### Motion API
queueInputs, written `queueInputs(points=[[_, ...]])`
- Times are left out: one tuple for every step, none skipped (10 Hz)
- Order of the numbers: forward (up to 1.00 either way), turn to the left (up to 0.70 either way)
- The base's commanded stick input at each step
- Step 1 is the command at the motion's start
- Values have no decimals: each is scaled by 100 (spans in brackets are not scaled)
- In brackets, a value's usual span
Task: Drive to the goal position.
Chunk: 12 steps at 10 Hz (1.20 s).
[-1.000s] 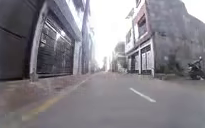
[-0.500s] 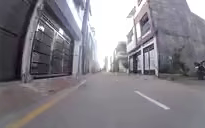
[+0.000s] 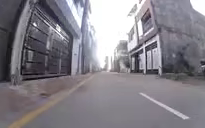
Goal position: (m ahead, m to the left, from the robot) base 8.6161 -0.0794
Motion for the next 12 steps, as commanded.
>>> queueInputs(points=[[85,0],[85,0],[85,0],[85,0],[85,0],[85,0],[85,0],[85,0],[85,0],[85,0],[85,0],[85,0]])
